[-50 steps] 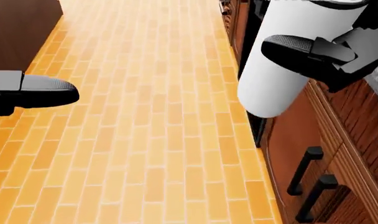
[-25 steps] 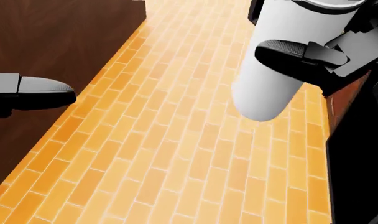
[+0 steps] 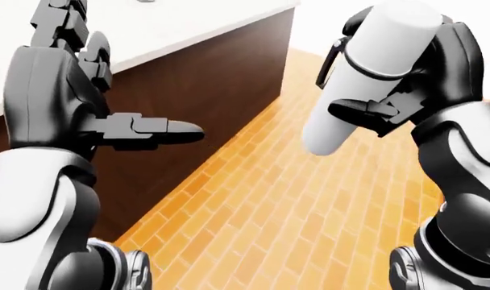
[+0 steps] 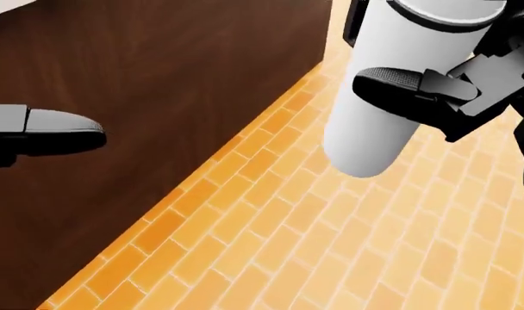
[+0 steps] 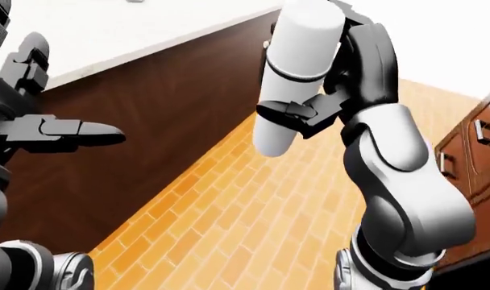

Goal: Move the drinks to the dining counter.

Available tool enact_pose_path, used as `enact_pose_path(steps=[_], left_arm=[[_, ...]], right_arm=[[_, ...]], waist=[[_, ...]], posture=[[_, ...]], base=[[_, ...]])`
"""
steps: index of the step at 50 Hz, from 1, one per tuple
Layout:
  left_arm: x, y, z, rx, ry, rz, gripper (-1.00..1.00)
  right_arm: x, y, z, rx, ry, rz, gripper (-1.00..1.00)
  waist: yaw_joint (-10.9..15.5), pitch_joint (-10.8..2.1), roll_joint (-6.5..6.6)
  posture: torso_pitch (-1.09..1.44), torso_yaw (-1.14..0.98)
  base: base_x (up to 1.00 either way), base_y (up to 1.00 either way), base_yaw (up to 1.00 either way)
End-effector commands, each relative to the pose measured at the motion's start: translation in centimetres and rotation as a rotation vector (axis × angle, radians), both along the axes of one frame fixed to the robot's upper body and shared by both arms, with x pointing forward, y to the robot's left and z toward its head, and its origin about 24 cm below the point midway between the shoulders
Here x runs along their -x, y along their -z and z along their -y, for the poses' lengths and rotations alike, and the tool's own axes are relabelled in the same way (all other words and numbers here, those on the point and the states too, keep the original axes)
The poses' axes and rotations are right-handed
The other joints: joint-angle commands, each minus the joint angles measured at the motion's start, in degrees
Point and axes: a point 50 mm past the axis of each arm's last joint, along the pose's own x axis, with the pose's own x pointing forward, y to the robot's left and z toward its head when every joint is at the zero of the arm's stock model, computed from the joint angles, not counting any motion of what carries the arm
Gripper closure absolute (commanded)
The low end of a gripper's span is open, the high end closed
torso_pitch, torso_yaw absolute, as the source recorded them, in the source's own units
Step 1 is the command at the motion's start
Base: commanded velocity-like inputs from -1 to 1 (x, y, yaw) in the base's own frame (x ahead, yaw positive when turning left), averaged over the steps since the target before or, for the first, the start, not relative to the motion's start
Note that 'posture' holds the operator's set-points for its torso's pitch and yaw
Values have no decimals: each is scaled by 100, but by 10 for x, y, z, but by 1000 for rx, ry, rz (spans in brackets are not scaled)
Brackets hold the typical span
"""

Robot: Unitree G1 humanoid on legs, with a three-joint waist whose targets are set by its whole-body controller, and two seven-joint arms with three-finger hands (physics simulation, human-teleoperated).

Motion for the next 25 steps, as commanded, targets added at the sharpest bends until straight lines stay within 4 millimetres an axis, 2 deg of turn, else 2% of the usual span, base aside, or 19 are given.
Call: enact_pose_path(steps=[1,2,3,4,5,6,8,10,13,14,15,16,17,18,19,21,22,24,25], left_arm=[[1,-5,0,-2,-2,32,-100],[1,-5,0,-1,-3,32,-100],[1,-5,0,-2,-3,33,-100],[1,-6,0,-2,-3,33,-100],[1,-6,0,-1,-3,32,-100],[1,-6,0,-1,-3,32,-100],[1,-6,0,-1,-3,33,-100],[1,-6,0,-1,-3,33,-100],[0,-6,0,-1,-3,34,-100],[0,-6,-1,-1,-4,34,-100],[0,-6,-1,0,-4,34,-100],[1,-6,-1,0,-4,34,-100],[1,-7,-1,-1,-3,35,-100],[1,-7,-1,0,-4,35,-100],[1,-7,-1,0,-4,35,-100],[1,-8,0,-1,-3,36,-100],[1,-8,0,-1,-2,36,-100],[0,-7,1,-2,-1,35,-100],[0,-7,1,-3,-1,35,-100]], right_arm=[[7,-14,1,-10,7,100,100],[7,-15,1,-10,6,100,100],[7,-15,1,-9,6,101,100],[7,-15,1,-9,6,101,100],[7,-15,1,-9,6,102,100],[8,-15,1,-8,4,103,100],[8,-16,1,-5,3,104,100],[8,-15,1,-3,2,105,100],[8,-15,0,2,1,108,100],[9,-15,0,4,1,108,100],[9,-16,0,4,0,109,100],[9,-16,0,5,-1,111,100],[10,-16,0,6,-2,112,100],[10,-15,0,7,-2,112,100],[10,-16,1,7,-2,113,100],[11,-17,1,6,-2,114,100],[10,-17,1,7,-2,115,100],[11,-17,1,7,-5,117,100],[11,-18,1,8,-6,119,100]], waist=[[-27,-51,-32],[-81,-37,-175],[-149,-26,-433],[-203,-187,-661],[-168,94,-415],[-291,117,-415],[-294,-30,-398],[-274,9,-308],[-249,123,-50],[-245,126,180],[-207,39,651],[-238,90,620],[-178,14,456],[-87,-87,413],[-84,-115,390],[-127,-86,347],[-164,-58,271],[-272,33,24],[-326,1,-185]], posture=[[0,0],[0,0],[0,0],[0,0],[0,0],[0,0],[0,0],[0,0],[0,0],[0,0],[0,0],[0,0],[0,0],[0,0],[0,0],[0,0],[0,0],[0,0],[0,0]], base=[[54,0,98],[52,0,100],[49,0,100],[46,0,100],[45,0,100],[40,0,100],[20,0,100],[1,0,100],[0,0,100],[0,0,100],[0,0,100],[0,0,100],[0,0,100],[0,0,100],[0,0,100],[0,0,100],[0,0,100],[0,0,100],[0,0,100]])
